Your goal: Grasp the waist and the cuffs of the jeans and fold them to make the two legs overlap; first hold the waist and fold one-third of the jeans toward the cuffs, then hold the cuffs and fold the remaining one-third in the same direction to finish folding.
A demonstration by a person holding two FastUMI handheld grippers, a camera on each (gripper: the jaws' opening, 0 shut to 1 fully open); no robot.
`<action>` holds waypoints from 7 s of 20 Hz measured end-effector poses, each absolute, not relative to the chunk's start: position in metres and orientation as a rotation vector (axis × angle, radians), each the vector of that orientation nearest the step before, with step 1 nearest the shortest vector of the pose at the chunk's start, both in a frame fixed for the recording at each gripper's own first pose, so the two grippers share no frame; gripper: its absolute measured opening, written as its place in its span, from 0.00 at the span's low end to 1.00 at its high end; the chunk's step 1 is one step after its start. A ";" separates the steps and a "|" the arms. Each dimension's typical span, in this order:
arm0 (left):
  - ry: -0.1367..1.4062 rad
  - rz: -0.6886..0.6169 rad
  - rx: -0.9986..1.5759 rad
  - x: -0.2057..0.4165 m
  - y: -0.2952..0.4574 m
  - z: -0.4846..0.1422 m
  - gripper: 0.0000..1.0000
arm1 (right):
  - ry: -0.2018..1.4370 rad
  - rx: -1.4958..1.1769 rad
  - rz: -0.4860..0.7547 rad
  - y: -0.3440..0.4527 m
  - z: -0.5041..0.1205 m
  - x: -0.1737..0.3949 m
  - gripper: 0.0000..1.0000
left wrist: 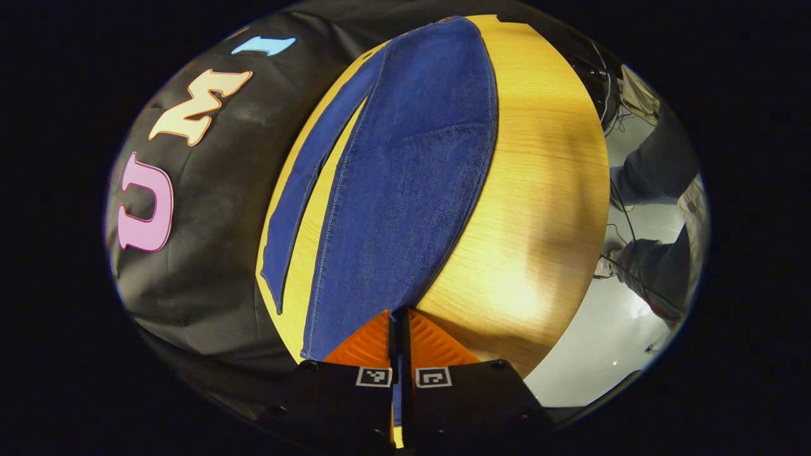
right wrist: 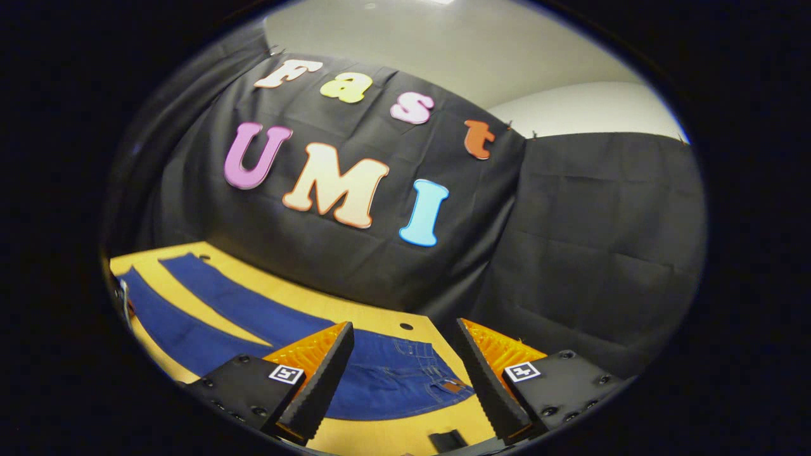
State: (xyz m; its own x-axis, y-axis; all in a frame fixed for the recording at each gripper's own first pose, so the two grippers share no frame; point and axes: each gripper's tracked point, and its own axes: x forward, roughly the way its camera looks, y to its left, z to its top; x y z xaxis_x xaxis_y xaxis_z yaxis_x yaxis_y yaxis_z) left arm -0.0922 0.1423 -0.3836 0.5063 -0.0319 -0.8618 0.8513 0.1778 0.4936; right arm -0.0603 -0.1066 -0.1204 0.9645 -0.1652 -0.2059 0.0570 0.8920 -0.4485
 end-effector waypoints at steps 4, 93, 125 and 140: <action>0.867 -0.761 1.317 -0.093 0.146 -0.383 0.00 | 0.331 -0.613 -0.046 -0.161 -0.157 -0.051 0.99; 0.536 -0.062 0.124 0.303 0.060 -0.267 0.95 | 0.672 -0.237 -0.395 -0.285 -0.345 0.215 1.00; 0.432 -0.073 0.023 0.228 0.116 -0.171 0.94 | 0.441 0.195 -0.275 -0.343 -0.290 0.182 0.05; 0.523 -0.124 0.057 0.257 0.230 -0.220 0.94 | 0.451 0.236 -0.043 -0.346 -0.288 0.189 0.05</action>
State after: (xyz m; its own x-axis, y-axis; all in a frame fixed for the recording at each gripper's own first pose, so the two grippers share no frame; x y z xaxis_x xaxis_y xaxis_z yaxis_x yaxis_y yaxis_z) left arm 0.2575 0.2301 -0.2202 0.8592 -0.1031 -0.5011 0.1322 0.9910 0.0228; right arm 0.1885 -0.3461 -0.2883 0.8994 0.0106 -0.4370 0.0936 0.9718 0.2163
